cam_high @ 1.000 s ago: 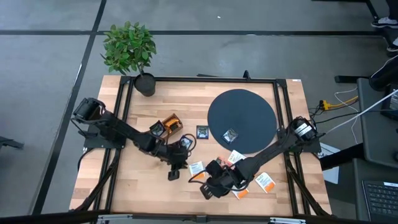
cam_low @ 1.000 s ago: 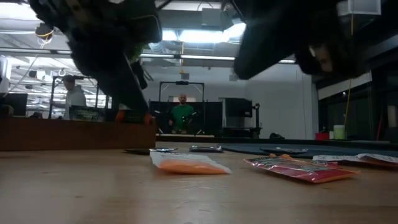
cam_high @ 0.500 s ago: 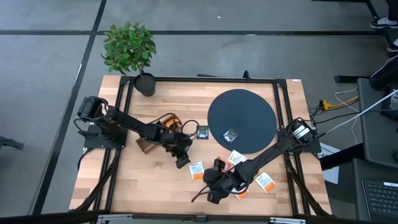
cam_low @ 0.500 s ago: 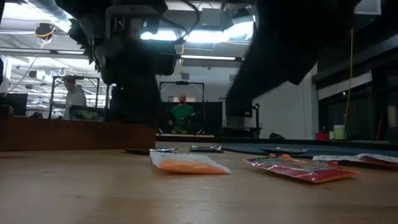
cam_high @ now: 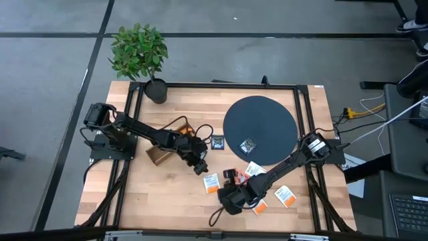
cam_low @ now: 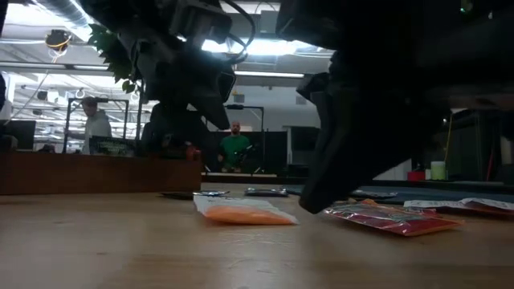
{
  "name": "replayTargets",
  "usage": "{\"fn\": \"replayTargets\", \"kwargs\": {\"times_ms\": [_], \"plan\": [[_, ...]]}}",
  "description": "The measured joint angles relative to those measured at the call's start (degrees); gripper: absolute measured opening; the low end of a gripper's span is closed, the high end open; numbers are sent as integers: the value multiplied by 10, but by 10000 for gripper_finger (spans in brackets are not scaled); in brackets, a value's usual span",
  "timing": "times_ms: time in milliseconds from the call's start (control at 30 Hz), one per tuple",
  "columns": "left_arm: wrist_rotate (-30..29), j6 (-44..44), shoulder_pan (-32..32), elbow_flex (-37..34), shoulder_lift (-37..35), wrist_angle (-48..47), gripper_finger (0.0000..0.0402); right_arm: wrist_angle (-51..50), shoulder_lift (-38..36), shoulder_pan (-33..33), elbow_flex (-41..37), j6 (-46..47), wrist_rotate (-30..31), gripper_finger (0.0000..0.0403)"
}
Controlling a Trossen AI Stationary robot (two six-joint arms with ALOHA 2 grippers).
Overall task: Pick & Place Tea
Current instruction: Put the white tea bag into the left section of the wooden organizer
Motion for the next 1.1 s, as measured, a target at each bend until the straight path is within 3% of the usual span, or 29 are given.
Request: {"fn": "replayTargets", "kwargs": {"times_ms": [267,467,1100], "plan": [[-17,5,0,0,4,-5,113,42,-3,6,0,-2,-1,1],[9,8,-6,0,44,-4,104,43,-4,6,0,-6,-2,1],[12,5,-5,0,84,30,109,73,34,-28,2,-33,-20,0]]}}
